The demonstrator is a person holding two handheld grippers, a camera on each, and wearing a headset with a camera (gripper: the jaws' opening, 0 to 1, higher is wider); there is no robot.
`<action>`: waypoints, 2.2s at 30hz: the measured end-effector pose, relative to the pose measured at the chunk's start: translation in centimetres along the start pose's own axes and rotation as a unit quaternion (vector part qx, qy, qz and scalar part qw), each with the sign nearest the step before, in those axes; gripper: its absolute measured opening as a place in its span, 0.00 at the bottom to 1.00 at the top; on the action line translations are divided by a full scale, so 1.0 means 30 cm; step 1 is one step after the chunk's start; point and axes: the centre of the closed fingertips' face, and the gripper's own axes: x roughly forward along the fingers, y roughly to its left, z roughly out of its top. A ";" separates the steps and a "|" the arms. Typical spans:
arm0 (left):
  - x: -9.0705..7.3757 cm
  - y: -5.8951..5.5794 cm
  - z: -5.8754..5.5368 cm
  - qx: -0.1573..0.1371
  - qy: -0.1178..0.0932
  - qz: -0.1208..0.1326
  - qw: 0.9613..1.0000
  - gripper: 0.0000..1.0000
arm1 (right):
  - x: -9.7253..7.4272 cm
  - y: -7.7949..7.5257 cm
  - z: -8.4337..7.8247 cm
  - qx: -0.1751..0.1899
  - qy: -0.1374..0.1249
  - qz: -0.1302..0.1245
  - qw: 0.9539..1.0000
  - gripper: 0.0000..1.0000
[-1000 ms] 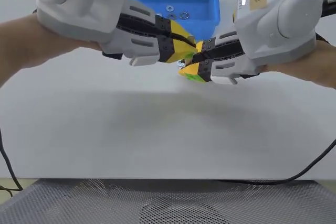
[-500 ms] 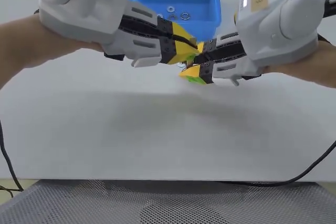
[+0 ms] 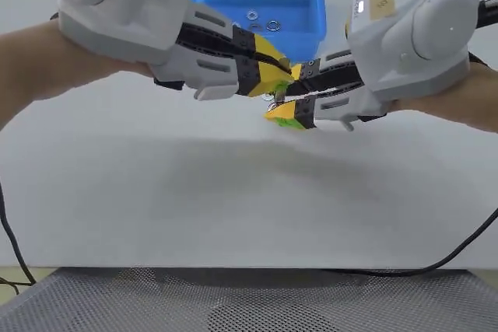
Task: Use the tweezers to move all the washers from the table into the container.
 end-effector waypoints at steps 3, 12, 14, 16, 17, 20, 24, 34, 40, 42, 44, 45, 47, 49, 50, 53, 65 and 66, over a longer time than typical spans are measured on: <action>0.000 0.003 0.000 -0.005 -0.001 -0.001 1.000 0.06 | -0.001 -0.003 -0.001 -0.001 0.001 -0.002 1.000 0.18; -0.004 0.016 -0.010 -0.033 -0.002 0.001 0.999 0.06 | 0.002 -0.017 0.007 0.000 -0.003 -0.001 1.000 0.11; -0.005 0.021 -0.015 -0.037 -0.002 0.001 0.999 0.06 | 0.003 -0.018 0.007 0.002 -0.003 -0.001 1.000 0.11; -0.005 0.023 -0.017 -0.043 -0.003 0.000 0.999 0.06 | 0.003 -0.018 0.006 0.006 -0.003 -0.001 1.000 0.11; -0.005 0.023 -0.017 -0.043 -0.004 0.001 0.999 0.06 | 0.003 -0.019 0.006 0.007 -0.003 -0.002 1.000 0.10; 0.002 0.023 -0.016 -0.043 -0.004 0.001 0.999 0.06 | 0.002 -0.023 0.002 0.010 -0.003 -0.001 1.000 0.10; 0.009 0.027 -0.016 -0.048 -0.005 0.001 0.999 0.07 | -0.001 -0.025 0.000 0.009 -0.003 -0.004 1.000 0.10; 0.008 0.014 -0.043 -0.046 0.018 0.005 0.999 0.12 | 0.007 -0.035 0.006 0.007 -0.012 -0.010 1.000 0.10; 0.005 0.022 -0.032 -0.043 0.013 0.009 0.999 0.14 | 0.005 -0.041 0.012 0.006 -0.014 -0.011 1.000 0.10; 0.003 0.019 -0.032 -0.042 0.014 0.007 0.999 0.14 | 0.005 -0.042 0.010 0.005 -0.013 -0.011 1.000 0.10; 0.000 0.017 -0.034 -0.042 0.015 0.007 0.999 0.14 | 0.005 -0.040 0.009 0.006 -0.012 -0.011 1.000 0.10; -0.002 0.017 -0.035 -0.041 0.016 0.008 0.999 0.15 | 0.006 -0.040 0.009 0.006 -0.012 -0.011 1.000 0.10; -0.009 0.019 -0.039 -0.041 0.018 0.009 0.999 0.15 | 0.005 -0.040 0.010 0.005 -0.011 -0.011 1.000 0.10; -0.020 0.016 -0.036 -0.039 0.018 0.011 0.999 0.15 | 0.003 -0.039 0.012 0.007 -0.011 -0.012 1.000 0.10; -0.028 0.017 -0.035 -0.040 0.016 0.011 0.999 0.15 | 0.002 -0.040 0.012 0.007 -0.011 -0.012 1.000 0.10; -0.044 0.026 -0.040 -0.039 0.017 0.020 0.999 0.15 | 0.001 -0.040 0.015 0.009 -0.011 -0.012 1.000 0.10; -0.137 0.069 -0.057 -0.046 0.005 0.067 0.997 0.16 | -0.035 -0.047 0.047 0.004 -0.009 -0.017 1.000 0.10; -0.146 0.073 -0.059 -0.047 0.003 0.072 0.996 0.16 | -0.039 -0.048 0.051 0.004 -0.009 -0.018 1.000 0.10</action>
